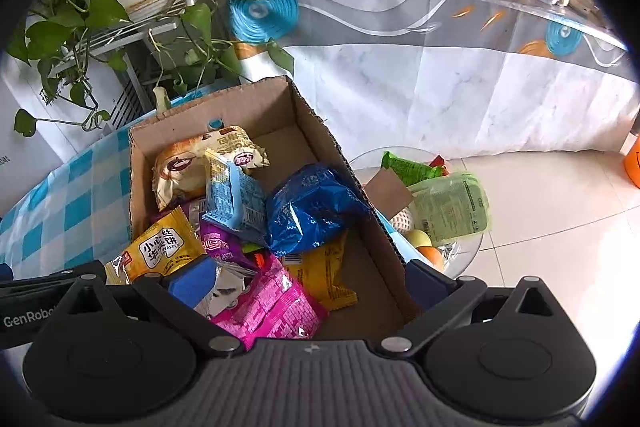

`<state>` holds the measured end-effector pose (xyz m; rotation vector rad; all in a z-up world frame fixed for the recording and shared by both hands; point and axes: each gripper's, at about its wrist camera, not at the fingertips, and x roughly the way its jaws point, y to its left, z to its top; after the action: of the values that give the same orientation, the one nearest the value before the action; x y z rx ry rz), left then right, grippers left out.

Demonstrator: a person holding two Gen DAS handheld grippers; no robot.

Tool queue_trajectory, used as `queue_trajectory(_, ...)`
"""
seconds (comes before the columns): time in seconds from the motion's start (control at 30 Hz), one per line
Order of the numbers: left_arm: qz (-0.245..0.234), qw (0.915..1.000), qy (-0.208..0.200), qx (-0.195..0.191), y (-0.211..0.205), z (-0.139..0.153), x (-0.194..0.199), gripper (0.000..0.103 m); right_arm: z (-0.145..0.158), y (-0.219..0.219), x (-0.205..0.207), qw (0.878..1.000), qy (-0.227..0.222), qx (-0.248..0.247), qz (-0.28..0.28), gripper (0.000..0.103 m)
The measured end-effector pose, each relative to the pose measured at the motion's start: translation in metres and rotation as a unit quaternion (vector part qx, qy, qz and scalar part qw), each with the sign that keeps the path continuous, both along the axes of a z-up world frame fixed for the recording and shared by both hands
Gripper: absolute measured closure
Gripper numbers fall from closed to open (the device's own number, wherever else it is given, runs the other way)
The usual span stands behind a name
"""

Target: Organize snacks

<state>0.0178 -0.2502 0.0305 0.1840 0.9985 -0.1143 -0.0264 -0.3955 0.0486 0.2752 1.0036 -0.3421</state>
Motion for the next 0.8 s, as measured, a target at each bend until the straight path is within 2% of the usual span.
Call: queue_trajectory(0.8,-0.003,1.0000,-0.003,-0.008,-0.0018,0.0022,0.0039,0.003,0.0016,-0.0023,0.0021,1.000,-0.010,-0.004,-0.004,0.000)
